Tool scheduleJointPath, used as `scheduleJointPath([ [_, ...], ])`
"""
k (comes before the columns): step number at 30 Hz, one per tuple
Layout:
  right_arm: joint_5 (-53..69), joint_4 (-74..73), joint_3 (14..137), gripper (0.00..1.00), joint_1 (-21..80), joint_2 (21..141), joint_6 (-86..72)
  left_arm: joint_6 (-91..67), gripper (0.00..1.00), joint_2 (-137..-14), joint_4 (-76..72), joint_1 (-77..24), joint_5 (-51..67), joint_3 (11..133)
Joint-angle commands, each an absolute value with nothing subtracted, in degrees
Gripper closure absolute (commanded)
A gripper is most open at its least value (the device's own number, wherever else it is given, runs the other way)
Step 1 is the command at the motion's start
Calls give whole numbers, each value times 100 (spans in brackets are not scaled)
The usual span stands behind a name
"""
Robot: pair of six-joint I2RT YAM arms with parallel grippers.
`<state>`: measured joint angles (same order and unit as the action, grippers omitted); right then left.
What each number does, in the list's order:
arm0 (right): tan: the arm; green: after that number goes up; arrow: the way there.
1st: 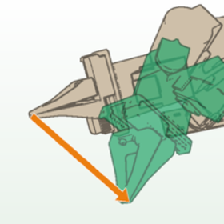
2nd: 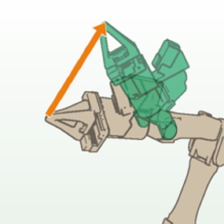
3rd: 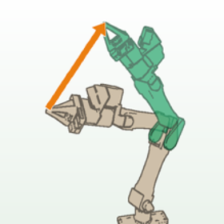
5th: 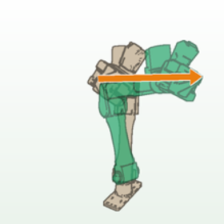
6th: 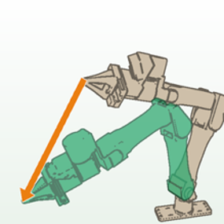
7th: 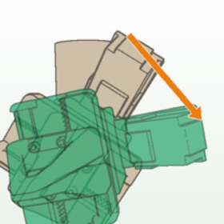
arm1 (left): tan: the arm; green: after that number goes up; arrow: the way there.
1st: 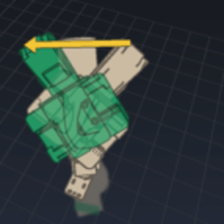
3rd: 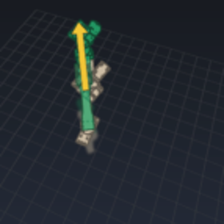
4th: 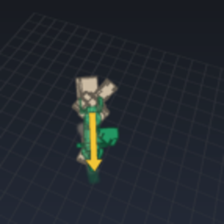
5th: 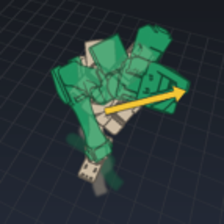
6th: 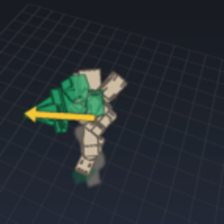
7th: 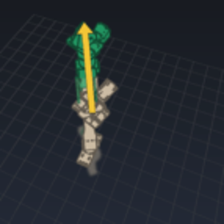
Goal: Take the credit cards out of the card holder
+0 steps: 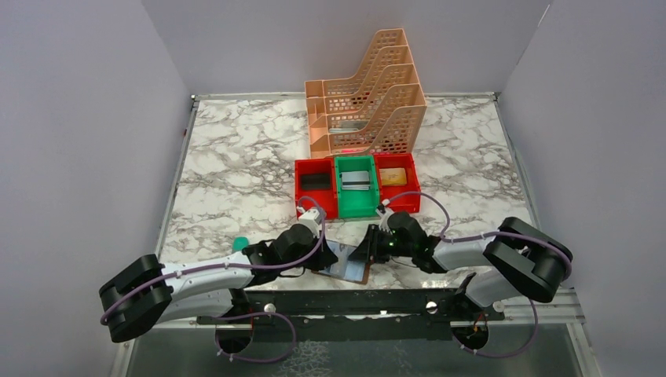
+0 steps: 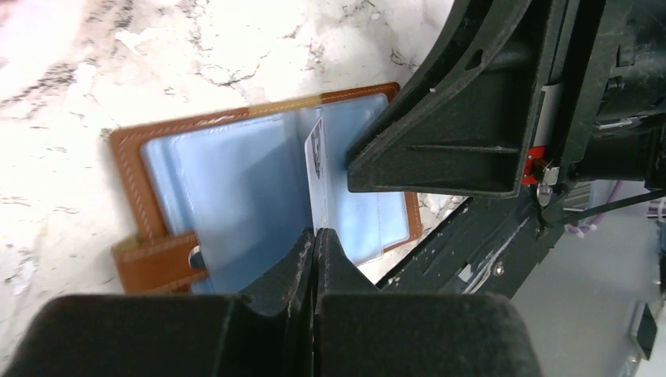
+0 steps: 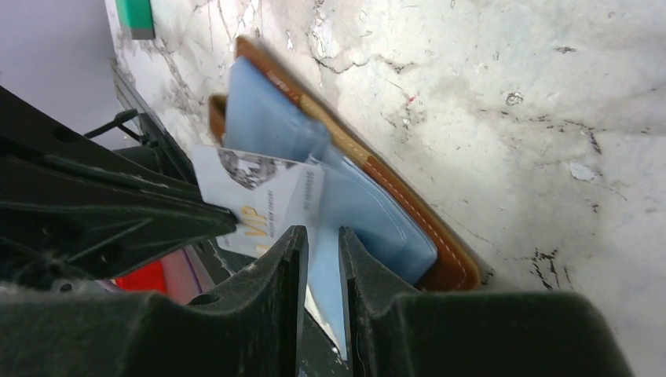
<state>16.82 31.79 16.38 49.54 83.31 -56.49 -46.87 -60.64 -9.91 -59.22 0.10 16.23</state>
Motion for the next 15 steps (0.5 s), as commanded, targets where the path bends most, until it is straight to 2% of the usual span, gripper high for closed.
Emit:
scheduleJointPath([
  [1, 1594, 1712, 1591, 72, 4984, 8231, -4963, -4334, 100, -5736, -267, -5906, -476, 1737],
  [5, 1954, 1445, 1853, 71, 4986, 7893, -4827, -4483, 100, -5746, -507, -5902, -378, 1613],
  [10, 2198, 1786, 1880, 71, 4988, 7355, -5002, -4500, 100, -5945, -623, -5906, -268, 1622],
  [15, 2539, 2119, 2109, 70, 4992, 7721, -5023, -4488, 100, -6043, -716, -5906, -211, 1678],
])
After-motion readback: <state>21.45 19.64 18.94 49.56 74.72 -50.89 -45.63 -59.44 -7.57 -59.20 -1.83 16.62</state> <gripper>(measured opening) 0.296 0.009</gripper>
